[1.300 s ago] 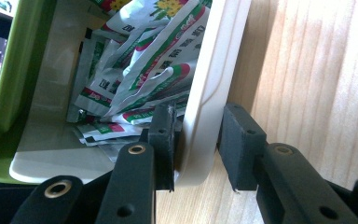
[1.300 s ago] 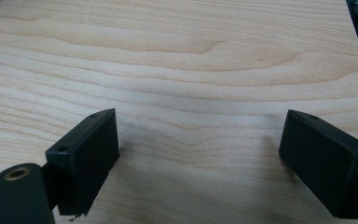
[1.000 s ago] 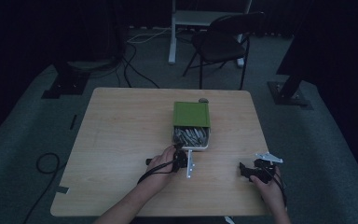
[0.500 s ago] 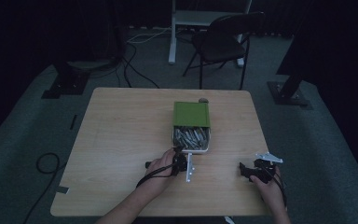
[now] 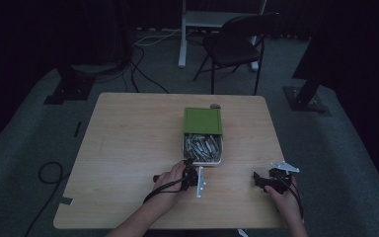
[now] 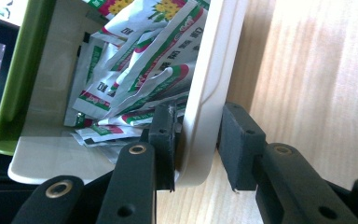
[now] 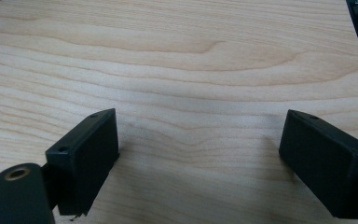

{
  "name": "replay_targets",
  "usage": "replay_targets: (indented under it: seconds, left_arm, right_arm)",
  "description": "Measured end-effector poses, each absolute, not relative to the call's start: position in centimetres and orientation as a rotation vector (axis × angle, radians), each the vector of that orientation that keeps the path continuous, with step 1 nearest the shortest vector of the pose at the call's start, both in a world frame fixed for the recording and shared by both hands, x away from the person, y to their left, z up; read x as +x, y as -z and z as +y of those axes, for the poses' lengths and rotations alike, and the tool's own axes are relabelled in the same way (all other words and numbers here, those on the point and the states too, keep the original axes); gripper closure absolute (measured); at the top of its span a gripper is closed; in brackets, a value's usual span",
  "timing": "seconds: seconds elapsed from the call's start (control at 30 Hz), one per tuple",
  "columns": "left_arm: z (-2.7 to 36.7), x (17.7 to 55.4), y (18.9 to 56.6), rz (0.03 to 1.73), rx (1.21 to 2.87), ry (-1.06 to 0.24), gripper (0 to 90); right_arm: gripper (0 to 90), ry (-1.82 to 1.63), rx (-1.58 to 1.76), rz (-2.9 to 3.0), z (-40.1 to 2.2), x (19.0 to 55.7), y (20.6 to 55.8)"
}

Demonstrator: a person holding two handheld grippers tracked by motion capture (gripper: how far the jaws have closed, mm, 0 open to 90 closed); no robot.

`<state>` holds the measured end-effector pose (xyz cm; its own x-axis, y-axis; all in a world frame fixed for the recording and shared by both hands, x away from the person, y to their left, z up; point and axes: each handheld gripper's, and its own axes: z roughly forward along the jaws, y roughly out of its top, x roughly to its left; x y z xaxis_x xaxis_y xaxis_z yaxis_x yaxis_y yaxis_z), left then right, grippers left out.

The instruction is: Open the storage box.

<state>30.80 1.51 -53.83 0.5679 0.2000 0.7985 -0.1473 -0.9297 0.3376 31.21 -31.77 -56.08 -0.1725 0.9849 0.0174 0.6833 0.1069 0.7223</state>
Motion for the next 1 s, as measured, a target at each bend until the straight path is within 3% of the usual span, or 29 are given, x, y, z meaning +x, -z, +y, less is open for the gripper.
replay_targets:
  seconds: [1.0]
  left_arm:
    - [2.1, 27.7, 54.3, 0.018, 2.436, -1.272, 69.1]
  right_arm:
    - [11.4, -0.834, 1.619, 1.915, -31.8, 31.2, 56.1]
